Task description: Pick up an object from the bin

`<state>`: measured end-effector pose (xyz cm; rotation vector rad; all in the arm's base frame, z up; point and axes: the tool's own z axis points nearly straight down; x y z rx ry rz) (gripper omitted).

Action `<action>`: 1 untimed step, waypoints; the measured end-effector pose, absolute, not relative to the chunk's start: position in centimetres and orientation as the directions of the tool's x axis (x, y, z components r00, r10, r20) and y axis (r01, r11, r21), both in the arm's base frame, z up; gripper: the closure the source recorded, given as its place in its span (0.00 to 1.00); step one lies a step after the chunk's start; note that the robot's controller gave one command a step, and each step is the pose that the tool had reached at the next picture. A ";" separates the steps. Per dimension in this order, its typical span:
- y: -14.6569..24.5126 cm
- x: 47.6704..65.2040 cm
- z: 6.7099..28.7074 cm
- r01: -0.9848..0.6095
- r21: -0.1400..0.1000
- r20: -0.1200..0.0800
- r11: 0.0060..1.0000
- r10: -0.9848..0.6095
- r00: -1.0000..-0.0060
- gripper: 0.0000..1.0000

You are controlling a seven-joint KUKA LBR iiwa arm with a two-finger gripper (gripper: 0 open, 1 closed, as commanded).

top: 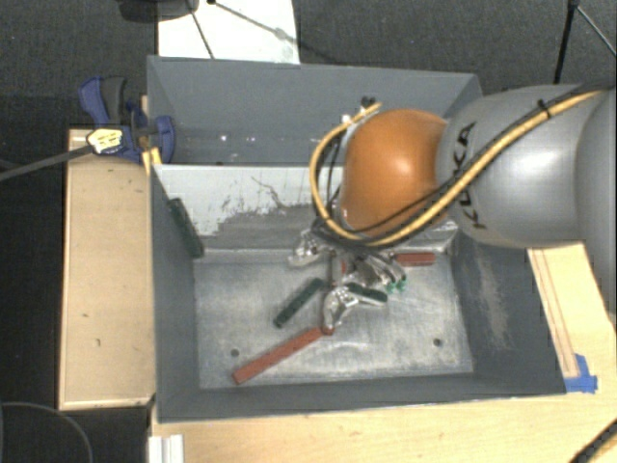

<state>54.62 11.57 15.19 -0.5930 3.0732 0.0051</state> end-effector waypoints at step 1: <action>10.2 54.1 12.4 -0.600 -0.001 -0.003 0.800 -0.600 -0.800 0.00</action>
Offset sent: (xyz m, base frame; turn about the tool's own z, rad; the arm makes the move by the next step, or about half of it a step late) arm 0.0191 0.0000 -0.0819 -0.3925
